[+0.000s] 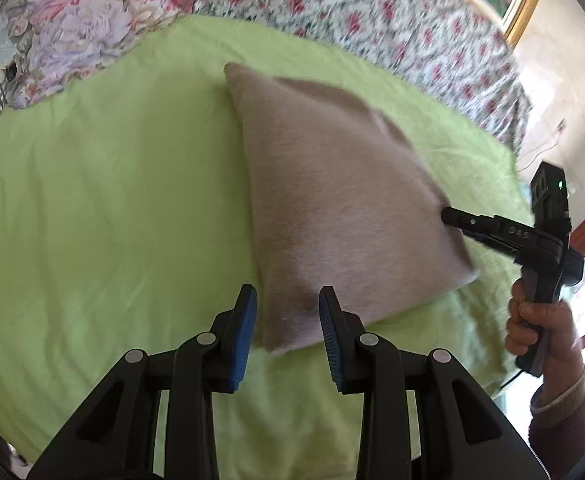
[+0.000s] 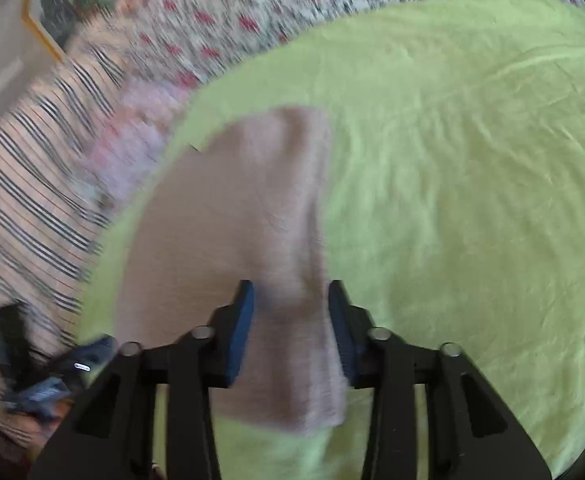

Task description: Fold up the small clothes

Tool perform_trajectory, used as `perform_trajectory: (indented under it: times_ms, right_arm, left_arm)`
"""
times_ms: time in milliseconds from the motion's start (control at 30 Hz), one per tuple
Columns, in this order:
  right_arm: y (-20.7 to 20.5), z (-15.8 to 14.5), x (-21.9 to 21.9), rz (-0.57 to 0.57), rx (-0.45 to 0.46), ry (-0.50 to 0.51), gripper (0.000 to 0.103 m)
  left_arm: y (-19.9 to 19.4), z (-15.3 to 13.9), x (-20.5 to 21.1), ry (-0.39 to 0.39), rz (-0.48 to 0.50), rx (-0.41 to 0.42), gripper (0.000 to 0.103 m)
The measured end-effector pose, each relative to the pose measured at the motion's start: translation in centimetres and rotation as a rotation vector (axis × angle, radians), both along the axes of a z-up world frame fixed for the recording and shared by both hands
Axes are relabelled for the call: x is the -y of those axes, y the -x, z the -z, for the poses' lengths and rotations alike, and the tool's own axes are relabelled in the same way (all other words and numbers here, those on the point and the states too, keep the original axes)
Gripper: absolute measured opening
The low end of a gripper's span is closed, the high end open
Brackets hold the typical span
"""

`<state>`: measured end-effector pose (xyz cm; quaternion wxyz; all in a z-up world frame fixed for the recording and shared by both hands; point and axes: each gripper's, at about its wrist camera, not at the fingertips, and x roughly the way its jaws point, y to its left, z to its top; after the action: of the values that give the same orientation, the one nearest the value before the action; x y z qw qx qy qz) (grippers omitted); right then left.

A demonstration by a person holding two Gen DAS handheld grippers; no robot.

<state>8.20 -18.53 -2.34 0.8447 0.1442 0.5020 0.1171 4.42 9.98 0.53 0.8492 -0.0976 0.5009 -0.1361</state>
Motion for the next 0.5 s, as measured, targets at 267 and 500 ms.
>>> perform_trajectory:
  times_ms: [267,500]
  right_arm:
    - [1.2,0.4,0.3,0.026,0.004,0.025,0.035]
    - [4.1,-2.1,0.5,0.030,0.049,0.037,0.037]
  left_arm:
    - [-0.2,1.3,0.7,-0.040,0.013,-0.028,0.039]
    - [0.9,0.2,0.3,-0.051,-0.003,-0.018,0.043]
